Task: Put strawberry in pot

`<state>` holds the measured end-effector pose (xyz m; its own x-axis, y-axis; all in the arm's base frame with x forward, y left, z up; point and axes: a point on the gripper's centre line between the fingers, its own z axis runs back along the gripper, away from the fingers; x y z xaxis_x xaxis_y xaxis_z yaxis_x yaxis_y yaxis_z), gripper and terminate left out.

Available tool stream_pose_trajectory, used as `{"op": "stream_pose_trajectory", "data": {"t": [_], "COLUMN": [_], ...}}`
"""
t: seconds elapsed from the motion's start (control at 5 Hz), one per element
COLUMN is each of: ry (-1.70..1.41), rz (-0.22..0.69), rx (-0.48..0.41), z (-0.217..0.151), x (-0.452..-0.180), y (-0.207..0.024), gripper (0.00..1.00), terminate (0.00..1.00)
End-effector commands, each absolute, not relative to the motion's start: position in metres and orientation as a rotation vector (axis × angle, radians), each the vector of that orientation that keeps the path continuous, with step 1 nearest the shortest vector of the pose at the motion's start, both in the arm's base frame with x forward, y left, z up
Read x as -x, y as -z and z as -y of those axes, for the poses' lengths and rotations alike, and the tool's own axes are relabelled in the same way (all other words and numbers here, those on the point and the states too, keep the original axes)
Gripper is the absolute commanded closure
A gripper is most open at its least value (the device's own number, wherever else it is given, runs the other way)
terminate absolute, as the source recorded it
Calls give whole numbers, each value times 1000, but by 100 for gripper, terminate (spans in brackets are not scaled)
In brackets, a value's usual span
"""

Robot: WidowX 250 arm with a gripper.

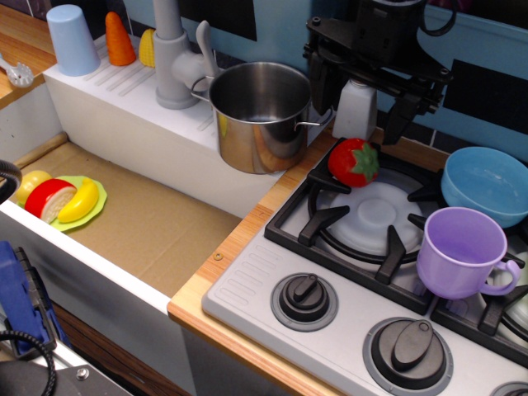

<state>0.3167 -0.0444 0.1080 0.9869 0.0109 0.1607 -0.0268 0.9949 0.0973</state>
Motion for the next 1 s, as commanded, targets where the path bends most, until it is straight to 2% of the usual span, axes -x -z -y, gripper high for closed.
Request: {"op": "stream_pose_trajectory", "data": {"t": [0.0, 0.8], "ry": [-19, -6], "rz": [161, 204], "rx": [-99, -72], "z": [44, 45], "x": [-317, -329], "y": [-108, -86], "gripper": [0, 0], "terminate": [0, 0]}}
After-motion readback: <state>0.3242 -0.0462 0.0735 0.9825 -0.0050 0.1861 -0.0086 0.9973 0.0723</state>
